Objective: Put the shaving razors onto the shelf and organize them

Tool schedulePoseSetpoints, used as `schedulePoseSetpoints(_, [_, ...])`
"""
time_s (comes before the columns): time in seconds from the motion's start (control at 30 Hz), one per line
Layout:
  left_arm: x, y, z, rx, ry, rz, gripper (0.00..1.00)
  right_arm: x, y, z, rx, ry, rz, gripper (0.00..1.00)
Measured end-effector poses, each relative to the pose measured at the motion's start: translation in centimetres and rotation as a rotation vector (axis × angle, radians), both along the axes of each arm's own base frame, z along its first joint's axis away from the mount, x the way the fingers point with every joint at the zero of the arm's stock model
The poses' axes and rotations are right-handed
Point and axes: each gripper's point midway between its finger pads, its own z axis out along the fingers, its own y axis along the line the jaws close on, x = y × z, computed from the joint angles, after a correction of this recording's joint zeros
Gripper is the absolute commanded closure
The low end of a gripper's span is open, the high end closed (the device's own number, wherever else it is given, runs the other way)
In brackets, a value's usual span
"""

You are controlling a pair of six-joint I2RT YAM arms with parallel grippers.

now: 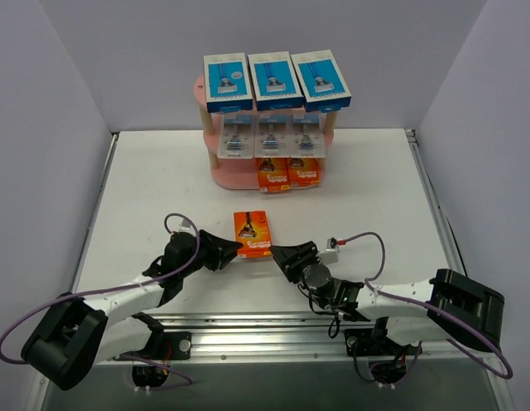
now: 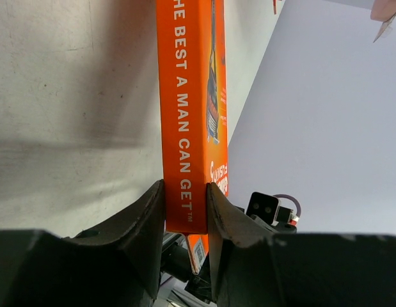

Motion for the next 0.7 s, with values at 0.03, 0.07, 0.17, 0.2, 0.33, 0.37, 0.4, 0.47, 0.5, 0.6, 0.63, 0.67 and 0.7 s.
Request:
schedulePoseSetpoints(0.03, [0.0,0.1,0.1,0.005,-0.006,0.000,0.65,0.0,-0.1,0.2,0.001,-0.002,0.000,0.57])
schedulePoseSetpoints(0.07, [0.0,0.3,0.1,0.009,-0.014,0.001,0.66,-0.1,-0.2,0.4,0.002,-0.003,-0.001,0.57])
schedulePoseSetpoints(0.17, [-0.1,0.9,0.1,0.025,-0.025,0.004,0.66,-0.2,-0.7,0.9,0.006,-0.010,-0.007,0.55])
schedulePoseSetpoints(0.2, [-0.1,1.1,0.0,0.033,-0.027,0.003,0.66,-0.2,-0.9,1.0,0.006,-0.011,-0.009,0.54])
schedulePoseSetpoints(0.33, [-0.5,2.0,-0.9,0.077,-0.012,-0.016,0.66,-0.4,-1.5,1.1,-0.002,-0.011,-0.019,0.54])
schedulePoseSetpoints(0.37, [-0.6,2.2,-1.2,0.088,-0.007,-0.022,0.66,-0.4,-1.7,1.0,-0.007,-0.009,-0.022,0.54])
schedulePoseSetpoints(0.4, [-0.8,2.5,-1.5,0.098,-0.004,-0.032,0.67,-0.5,-2.0,1.0,-0.010,-0.008,-0.024,0.54])
schedulePoseSetpoints(0.47, [-1.0,2.8,-1.8,0.114,-0.011,-0.046,0.70,-0.5,-2.4,0.9,-0.012,-0.008,-0.031,0.53])
schedulePoseSetpoints(0.5, [-1.1,3.0,-1.9,0.124,-0.017,-0.056,0.73,-0.5,-2.6,0.8,-0.014,-0.008,-0.034,0.53])
schedulePoseSetpoints(0.6, [-1.6,3.4,-2.3,0.179,-0.041,-0.096,0.84,-0.2,-3.5,0.7,-0.017,-0.008,-0.054,0.53])
schedulePoseSetpoints(0.63, [-1.8,3.4,-2.3,0.196,-0.049,-0.111,0.86,0.0,-3.8,0.7,-0.018,-0.008,-0.062,0.53])
schedulePoseSetpoints(0.67, [-1.9,3.5,-2.3,0.212,-0.060,-0.123,0.87,0.2,-4.1,0.8,-0.018,-0.011,-0.071,0.53])
schedulePoseSetpoints(0.7, [-1.9,3.6,-2.2,0.230,-0.069,-0.133,0.87,0.4,-4.4,0.9,-0.017,-0.012,-0.079,0.53])
